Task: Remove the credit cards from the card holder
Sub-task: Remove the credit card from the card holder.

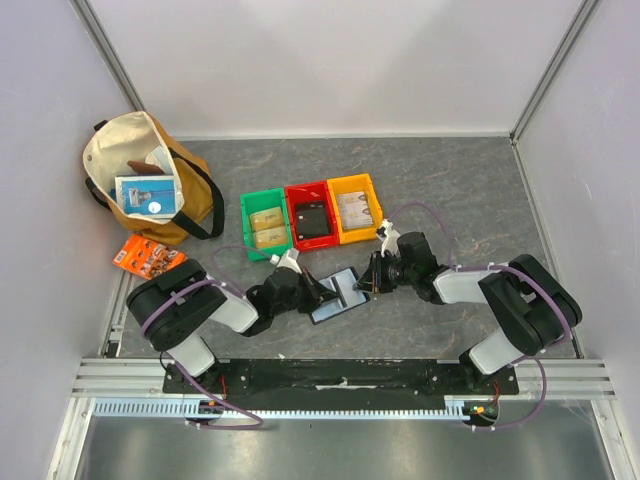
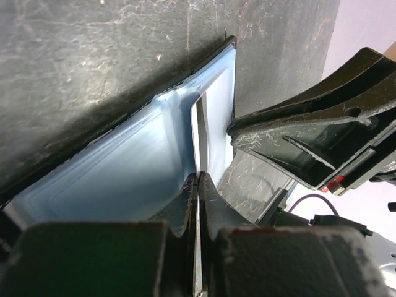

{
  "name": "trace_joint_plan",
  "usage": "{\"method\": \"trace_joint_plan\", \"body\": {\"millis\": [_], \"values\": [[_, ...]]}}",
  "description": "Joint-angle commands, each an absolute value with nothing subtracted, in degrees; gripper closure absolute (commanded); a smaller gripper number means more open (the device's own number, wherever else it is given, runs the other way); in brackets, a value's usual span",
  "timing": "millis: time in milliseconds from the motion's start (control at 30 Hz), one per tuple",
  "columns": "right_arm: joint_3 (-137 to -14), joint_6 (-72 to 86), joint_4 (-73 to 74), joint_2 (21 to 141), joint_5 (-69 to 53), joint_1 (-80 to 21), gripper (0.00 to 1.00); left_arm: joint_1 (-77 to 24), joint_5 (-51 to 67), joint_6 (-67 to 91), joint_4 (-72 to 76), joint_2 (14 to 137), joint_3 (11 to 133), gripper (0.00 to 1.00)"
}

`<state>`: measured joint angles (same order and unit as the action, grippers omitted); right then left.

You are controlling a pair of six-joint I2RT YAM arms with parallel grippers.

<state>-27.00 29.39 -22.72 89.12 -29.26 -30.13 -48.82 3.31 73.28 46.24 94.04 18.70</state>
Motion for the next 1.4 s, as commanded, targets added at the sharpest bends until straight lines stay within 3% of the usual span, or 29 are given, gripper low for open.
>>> {"method": "trace_joint_plan", "body": {"millis": [0,400,633,800,1067,1367], "values": [[-25.5,29.3,-20.8,90.2,-29.4,-29.8,0.78,-48.3,2.5,75.8,47.4,91.0,15.3,0.98],[-25.8,29.2,-20.1,89.4,-30.0,-29.3,0.79,-48.1,3.3,78.0,43.1,81.6,8.9,0.98],[-27.2,28.7,-18.1,84.3,-30.4,-29.2,0.68,-48.1,0.4,70.0,26.0,64.6,9.8,0.98],[-27.6,28.0,-17.1,78.1,-31.5,-29.3,0.48,-48.1,0.3,59.8,14.9,52.8,12.0,0.98],[-25.4,31.8,-28.7,65.1,-41.5,-29.5,0.24,-48.1,3.2,45.5,18.8,37.1,12.1,0.98],[-25.1,35.0,-40.3,61.3,-46.7,-33.4,0.22,-48.1,13.7,32.4,30.4,36.1,15.3,0.98]]}}
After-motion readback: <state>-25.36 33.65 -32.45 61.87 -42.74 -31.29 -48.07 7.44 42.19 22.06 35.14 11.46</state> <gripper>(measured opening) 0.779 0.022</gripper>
